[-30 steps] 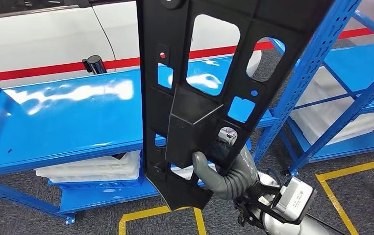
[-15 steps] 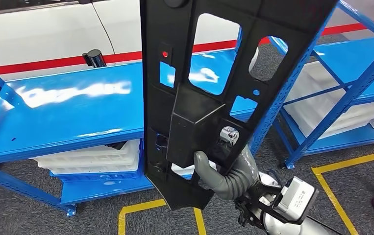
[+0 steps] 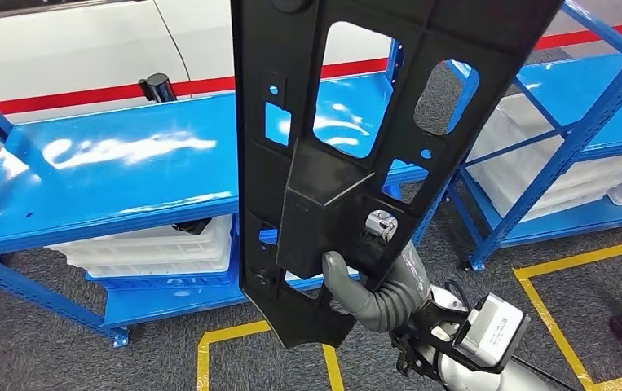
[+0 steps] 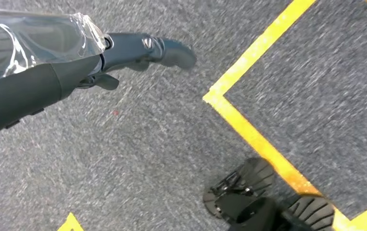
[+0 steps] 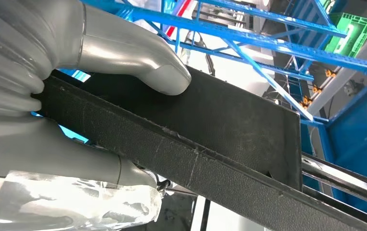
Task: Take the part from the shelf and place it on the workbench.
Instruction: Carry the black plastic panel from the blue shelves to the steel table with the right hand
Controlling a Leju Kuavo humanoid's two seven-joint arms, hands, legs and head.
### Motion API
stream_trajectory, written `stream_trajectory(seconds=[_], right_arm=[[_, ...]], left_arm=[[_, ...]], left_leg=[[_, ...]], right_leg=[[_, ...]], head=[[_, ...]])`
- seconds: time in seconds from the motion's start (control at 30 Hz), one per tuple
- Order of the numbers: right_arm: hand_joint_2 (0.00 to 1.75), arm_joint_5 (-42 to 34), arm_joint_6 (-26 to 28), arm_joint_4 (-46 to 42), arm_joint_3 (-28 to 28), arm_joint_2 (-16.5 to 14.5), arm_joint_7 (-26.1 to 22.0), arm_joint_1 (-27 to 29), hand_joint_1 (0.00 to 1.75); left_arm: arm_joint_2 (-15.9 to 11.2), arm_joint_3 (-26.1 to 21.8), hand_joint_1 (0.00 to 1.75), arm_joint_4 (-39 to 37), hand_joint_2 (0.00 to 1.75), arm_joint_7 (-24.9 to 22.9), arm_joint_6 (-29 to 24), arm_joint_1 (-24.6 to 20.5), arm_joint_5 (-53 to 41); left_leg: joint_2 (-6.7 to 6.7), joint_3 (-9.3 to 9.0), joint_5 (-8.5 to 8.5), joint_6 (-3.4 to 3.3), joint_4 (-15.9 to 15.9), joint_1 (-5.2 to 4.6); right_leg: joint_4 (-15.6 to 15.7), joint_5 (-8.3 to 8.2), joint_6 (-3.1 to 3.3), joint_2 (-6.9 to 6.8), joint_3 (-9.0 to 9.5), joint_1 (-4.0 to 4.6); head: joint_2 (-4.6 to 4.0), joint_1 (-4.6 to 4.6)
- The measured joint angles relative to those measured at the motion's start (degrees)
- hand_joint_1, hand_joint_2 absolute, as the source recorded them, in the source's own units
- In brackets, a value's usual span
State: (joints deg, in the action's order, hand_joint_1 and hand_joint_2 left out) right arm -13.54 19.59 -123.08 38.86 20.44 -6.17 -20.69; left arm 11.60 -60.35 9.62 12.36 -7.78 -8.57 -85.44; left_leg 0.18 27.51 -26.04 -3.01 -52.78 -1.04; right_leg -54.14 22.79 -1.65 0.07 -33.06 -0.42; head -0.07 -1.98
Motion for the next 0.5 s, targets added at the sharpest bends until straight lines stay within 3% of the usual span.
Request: stream_trajectory(seconds=[0.07, 0.1, 0.2, 0.23, 0.27, 0.3, 0.33, 0.37, 0.43, 0.5], right_arm=[[1.75, 0.08, 0.04, -0.03, -0.10, 0.03, 0.02, 0.04, 1.75], [1.75, 0.13, 0.07, -0.05, -0.16, 0.05, 0.03, 0.04, 1.75], [1.75, 0.16, 0.16, -0.09, -0.26, 0.05, 0.08, 0.16, 1.75], [1.75, 0.16, 0.17, -0.09, -0.26, 0.05, 0.09, 0.24, 1.75], [1.75, 0.16, 0.19, -0.09, -0.26, 0.04, 0.10, 0.30, 1.75], [1.75, 0.16, 0.20, -0.09, -0.26, 0.04, 0.10, 0.34, 1.75], [1.75, 0.16, 0.21, -0.09, -0.26, 0.04, 0.10, 0.36, 1.75], [1.75, 0.16, 0.21, -0.09, -0.26, 0.04, 0.10, 0.36, 1.75], [1.75, 0.16, 0.22, -0.09, -0.26, 0.04, 0.11, 0.35, 1.75], [1.75, 0.16, 0.26, -0.11, -0.27, 0.04, 0.13, 0.34, 1.75]], left_arm=[[0.03, -0.01, 0.00, -0.01, 1.75, 0.02, 0.00, 0.13, 0.00], [0.03, -0.01, 0.00, -0.02, 1.75, 0.03, 0.00, 0.14, 0.00], [0.05, -0.02, 0.00, -0.02, 1.75, 0.07, 0.00, 0.10, 0.00], [0.07, -0.02, 0.00, -0.02, 1.75, 0.08, 0.00, 0.15, 0.00], [0.08, -0.02, 0.00, -0.02, 1.75, 0.09, 0.00, 0.21, 0.00], [0.09, -0.02, 0.00, -0.02, 1.75, 0.09, 0.00, 0.26, 0.00], [0.11, -0.02, 0.00, -0.02, 1.75, 0.08, 0.00, 0.28, 0.00], [0.12, -0.02, 0.00, -0.02, 1.75, 0.08, 0.00, 0.29, 0.00], [0.14, -0.02, 0.00, -0.02, 1.75, 0.08, 0.01, 0.28, -0.01], [0.15, -0.02, 0.00, -0.02, 1.75, 0.08, 0.01, 0.27, -0.02]], left_leg=[[0.07, 0.41, 0.98, -0.61, 0.57, 0.14], [0.13, 0.73, 1.58, -0.95, 0.84, 0.28], [0.24, 2.12, 2.95, -1.55, 1.04, 0.41], [0.26, 2.62, 3.31, -1.57, 1.00, 0.37], [0.27, 3.13, 3.69, -1.56, 0.94, 0.35], [0.28, 3.65, 4.04, -1.49, 0.83, 0.35], [0.27, 4.18, 4.32, -1.38, 0.61, 0.38], [0.26, 4.65, 4.51, -1.27, 0.28, 0.40], [0.22, 5.43, 4.74, -0.90, -0.50, 0.26], [0.21, 5.87, 5.07, -0.38, -1.08, 0.11]], right_leg=[[-0.27, 0.17, -0.65, -0.03, -0.41, -0.02], [-1.51, 1.45, -0.85, -0.02, -1.05, 0.01], [-11.68, 8.96, -1.22, 0.00, -4.65, -0.07], [-15.31, 10.63, -1.35, 0.00, -5.59, -0.10], [-17.41, 11.14, -1.44, -0.01, -5.76, -0.11], [-17.32, 10.46, -1.49, -0.01, -4.90, -0.14], [-14.67, 8.83, -1.53, -0.04, -2.74, -0.19], [-10.36, 7.12, -1.54, -0.08, 0.23, -0.26], [-1.99, 5.62, -1.23, -0.10, 5.49, -0.21], [0.56, 5.92, -0.66, 0.02, 6.78, -0.04]], head=[[0.00, -0.03], [0.00, -0.05], [0.00, -0.12], [0.00, -0.11], [0.00, -0.10], [0.00, -0.11], [0.00, -0.11], [0.00, -0.11], [0.00, -0.09], [0.00, -0.06]])
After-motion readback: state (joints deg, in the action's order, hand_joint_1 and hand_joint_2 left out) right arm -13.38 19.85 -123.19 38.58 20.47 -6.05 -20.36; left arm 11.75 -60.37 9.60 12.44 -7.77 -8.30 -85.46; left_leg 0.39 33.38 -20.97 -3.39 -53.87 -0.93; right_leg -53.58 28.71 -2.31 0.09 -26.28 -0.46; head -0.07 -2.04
